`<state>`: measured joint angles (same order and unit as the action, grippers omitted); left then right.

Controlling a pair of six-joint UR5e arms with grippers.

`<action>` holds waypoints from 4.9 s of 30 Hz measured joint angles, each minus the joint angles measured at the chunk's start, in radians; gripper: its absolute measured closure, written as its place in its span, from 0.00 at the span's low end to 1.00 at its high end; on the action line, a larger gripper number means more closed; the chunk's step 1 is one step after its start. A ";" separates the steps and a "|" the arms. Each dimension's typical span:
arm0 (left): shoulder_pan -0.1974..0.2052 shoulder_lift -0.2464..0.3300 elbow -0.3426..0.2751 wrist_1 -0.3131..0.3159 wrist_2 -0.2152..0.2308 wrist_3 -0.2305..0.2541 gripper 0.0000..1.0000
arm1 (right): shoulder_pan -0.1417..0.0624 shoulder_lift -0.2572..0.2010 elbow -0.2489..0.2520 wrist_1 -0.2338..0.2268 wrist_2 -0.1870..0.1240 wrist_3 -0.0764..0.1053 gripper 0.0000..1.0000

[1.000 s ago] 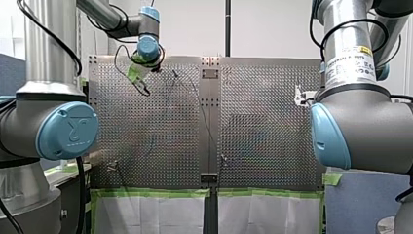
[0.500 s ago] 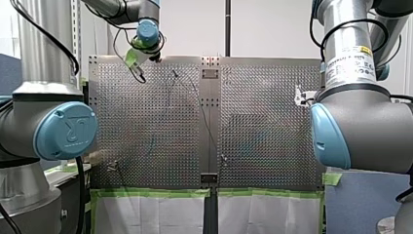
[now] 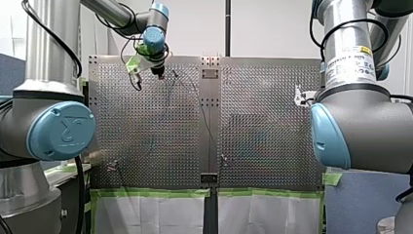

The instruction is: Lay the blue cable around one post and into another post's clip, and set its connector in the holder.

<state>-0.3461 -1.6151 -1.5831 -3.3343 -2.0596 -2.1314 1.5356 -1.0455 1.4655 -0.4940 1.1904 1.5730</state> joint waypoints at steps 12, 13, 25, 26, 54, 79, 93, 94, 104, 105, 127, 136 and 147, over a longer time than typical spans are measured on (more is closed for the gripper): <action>-0.038 0.017 0.018 -0.103 0.012 0.104 0.00 | -0.001 0.000 0.000 0.000 0.000 0.000 0.01; -0.041 0.018 0.024 -0.113 0.018 0.113 0.00 | 0.000 0.000 0.000 0.000 0.000 0.000 0.01; -0.063 0.022 0.052 -0.124 0.113 0.214 0.00 | 0.001 0.000 0.000 0.001 0.000 0.000 0.01; -0.064 0.022 0.052 -0.123 0.122 0.223 0.00 | 0.001 0.000 0.000 0.001 0.000 0.000 0.01; -0.076 0.023 0.054 -0.117 0.143 0.460 0.00 | 0.001 0.000 0.000 0.001 -0.001 -0.002 0.01; -0.076 0.038 0.054 -0.125 -0.050 0.633 0.00 | -0.002 0.000 0.000 0.002 -0.002 -0.002 0.01; -0.074 0.039 0.054 -0.117 -0.050 0.654 0.00 | -0.004 0.000 -0.001 0.002 -0.002 -0.002 0.01; -0.074 0.039 0.054 -0.117 -0.049 0.653 0.00 | -0.004 0.000 -0.001 0.002 -0.002 -0.002 0.01; -0.075 0.039 0.054 -0.116 -0.050 0.652 0.00 | -0.005 0.000 0.000 0.003 -0.002 -0.002 0.01; -0.076 0.039 0.054 -0.116 -0.049 0.651 0.00 | -0.005 0.000 -0.001 0.003 -0.002 -0.002 0.01; -0.084 0.099 -0.065 0.041 0.090 0.559 0.00 | -0.001 0.000 -0.001 0.002 -0.002 -0.003 0.01; -0.084 0.122 -0.143 0.119 0.150 0.529 0.00 | -0.001 0.000 -0.001 0.003 -0.001 -0.004 0.01; -0.080 0.082 -0.248 0.223 0.153 0.529 0.00 | 0.001 0.000 -0.001 0.003 -0.002 -0.005 0.01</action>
<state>-0.4263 -1.5335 -1.8308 -3.1114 -1.9064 -1.6027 1.5362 -1.0458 1.4649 -0.4913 1.1887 1.5683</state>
